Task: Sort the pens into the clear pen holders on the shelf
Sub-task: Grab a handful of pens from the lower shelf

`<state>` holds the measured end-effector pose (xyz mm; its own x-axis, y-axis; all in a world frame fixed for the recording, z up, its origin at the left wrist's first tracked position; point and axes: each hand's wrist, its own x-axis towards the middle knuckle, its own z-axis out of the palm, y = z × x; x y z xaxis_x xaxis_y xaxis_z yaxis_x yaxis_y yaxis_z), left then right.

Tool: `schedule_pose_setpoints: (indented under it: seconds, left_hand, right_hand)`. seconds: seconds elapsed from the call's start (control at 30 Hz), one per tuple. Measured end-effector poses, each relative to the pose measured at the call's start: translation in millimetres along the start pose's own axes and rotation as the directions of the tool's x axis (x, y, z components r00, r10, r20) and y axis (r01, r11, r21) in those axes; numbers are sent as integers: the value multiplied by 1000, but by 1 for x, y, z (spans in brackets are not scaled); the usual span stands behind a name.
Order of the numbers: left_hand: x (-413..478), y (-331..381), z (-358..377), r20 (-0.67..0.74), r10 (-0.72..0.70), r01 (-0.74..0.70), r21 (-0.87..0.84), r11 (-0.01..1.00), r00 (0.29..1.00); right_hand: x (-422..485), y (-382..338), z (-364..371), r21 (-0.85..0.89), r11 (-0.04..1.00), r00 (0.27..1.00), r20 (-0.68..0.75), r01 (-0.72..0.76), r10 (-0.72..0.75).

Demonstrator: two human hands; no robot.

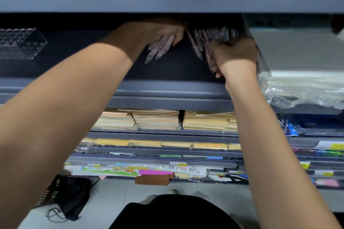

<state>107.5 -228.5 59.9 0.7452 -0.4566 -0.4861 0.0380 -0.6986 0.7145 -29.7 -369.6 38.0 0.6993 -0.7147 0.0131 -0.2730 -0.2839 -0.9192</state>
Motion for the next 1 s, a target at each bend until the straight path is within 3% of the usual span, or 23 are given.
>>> schedule_pose_setpoints:
  seconds: [0.13,0.27,0.43,0.53,0.7,1.0]
  left_hand:
    - [-14,-4,-3,-40,-39,31,-182,983,998]
    - [-38,-11,-4,-81,-54,19,-382,924,995]
    - [-97,-31,4,-95,10,-75,-720,690,995]
    - [-134,-49,16,-172,57,-174,-814,554,984]
    - [-192,-97,60,-266,118,-291,-900,324,957]
    - [-277,-185,108,-563,-88,-537,-817,211,822]
  right_hand:
    - [-9,1,-5,245,968,993,118,-52,24]
    - [-21,-3,-10,299,943,960,275,-143,58]
    - [-50,1,-23,394,893,854,520,-216,-23]
    - [-66,9,-27,441,884,764,622,-157,-175]
    - [-99,31,-21,419,888,568,784,-188,-249]
    - [-179,38,17,333,918,254,927,-216,-276]
